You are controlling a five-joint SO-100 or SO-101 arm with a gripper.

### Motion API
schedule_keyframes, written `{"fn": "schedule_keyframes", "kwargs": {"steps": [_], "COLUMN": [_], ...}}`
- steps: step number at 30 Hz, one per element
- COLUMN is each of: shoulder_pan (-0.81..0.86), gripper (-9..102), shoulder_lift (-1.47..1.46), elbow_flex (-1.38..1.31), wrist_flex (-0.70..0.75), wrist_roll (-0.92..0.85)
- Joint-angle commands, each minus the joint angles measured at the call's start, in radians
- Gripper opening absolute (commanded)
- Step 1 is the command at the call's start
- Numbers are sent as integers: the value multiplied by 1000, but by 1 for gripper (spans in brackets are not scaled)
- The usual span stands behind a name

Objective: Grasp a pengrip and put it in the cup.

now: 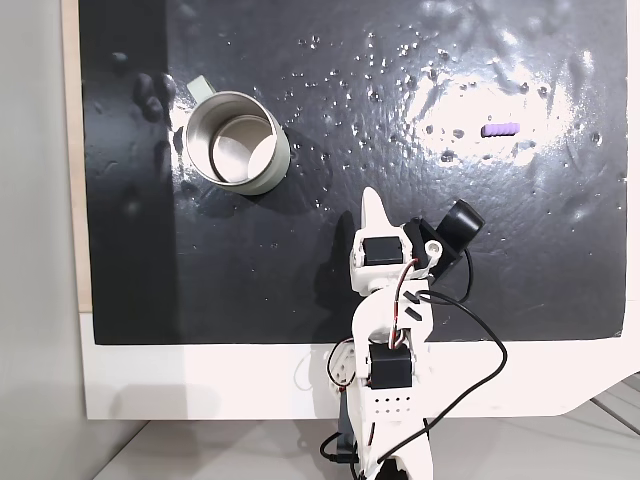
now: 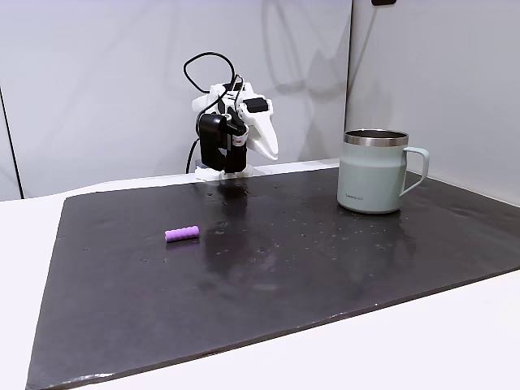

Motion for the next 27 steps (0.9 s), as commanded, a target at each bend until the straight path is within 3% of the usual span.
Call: {"fn": "schedule_keyframes", "kwargs": {"steps": [1, 14, 22, 27], "shoulder_pan": [-21, -18, 60, 83], "gripper": [0, 0, 0, 0], "shoulder_lift": [12, 12, 9, -161], "elbow_flex": [54, 52, -176, -446], "wrist_flex": [3, 5, 184, 293], "wrist_roll": [3, -15, -87, -141]}}
